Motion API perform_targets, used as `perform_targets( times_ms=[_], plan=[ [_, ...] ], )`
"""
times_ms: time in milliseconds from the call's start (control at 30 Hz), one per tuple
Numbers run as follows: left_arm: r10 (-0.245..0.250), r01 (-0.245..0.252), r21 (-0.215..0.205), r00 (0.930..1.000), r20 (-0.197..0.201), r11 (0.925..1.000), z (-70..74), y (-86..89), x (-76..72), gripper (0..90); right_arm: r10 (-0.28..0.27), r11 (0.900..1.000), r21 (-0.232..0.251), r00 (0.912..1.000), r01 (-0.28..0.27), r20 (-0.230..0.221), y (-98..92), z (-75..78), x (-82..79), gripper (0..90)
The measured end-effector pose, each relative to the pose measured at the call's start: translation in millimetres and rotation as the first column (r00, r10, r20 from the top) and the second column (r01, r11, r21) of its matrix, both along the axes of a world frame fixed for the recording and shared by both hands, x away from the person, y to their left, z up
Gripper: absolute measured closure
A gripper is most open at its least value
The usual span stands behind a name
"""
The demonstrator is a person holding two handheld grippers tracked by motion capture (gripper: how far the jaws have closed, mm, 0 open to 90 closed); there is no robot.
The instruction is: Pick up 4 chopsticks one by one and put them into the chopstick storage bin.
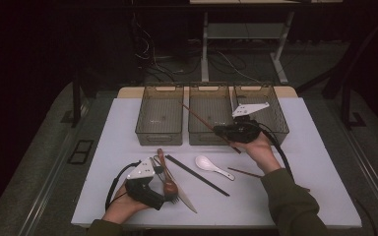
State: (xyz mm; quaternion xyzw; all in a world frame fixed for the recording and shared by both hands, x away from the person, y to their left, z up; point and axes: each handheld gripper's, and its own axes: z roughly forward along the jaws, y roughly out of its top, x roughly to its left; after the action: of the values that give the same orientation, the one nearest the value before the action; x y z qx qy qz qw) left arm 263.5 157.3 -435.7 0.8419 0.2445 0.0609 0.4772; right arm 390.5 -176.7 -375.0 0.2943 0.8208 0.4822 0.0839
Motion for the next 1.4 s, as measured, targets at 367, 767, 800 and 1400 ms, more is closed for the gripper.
perform_targets(
  times_ms=[367,767,800,1400],
  plan=[
    [-0.009,0.009,-0.001,0.9999,-0.007,1.0,-0.6,-1.1,-0.2,0.3,-0.043,0.999,0.012,0.9988,0.042,0.024,37.8,19.0,24.9,83.9],
    [-0.017,0.017,-0.001,0.9998,-0.007,0.9999,-1.2,-0.7,-0.8,0.3,-0.032,0.999,-0.009,0.9992,0.032,0.022,99.0,21.8,51.6,83.8],
    [-0.015,0.015,-0.008,0.9998,-0.011,0.9999,-1.1,-1.2,-1.3,0.3,-0.032,0.999,-0.012,0.9993,0.032,0.021,103.8,22.0,53.4,83.9],
    [-0.03,0.03,-0.006,0.9995,-0.002,0.9995,0.2,-1.9,-1.8,0.3,-0.019,0.999,-0.031,0.9998,0.019,0.0,177.8,19.5,83.7,83.8]
  ],
)
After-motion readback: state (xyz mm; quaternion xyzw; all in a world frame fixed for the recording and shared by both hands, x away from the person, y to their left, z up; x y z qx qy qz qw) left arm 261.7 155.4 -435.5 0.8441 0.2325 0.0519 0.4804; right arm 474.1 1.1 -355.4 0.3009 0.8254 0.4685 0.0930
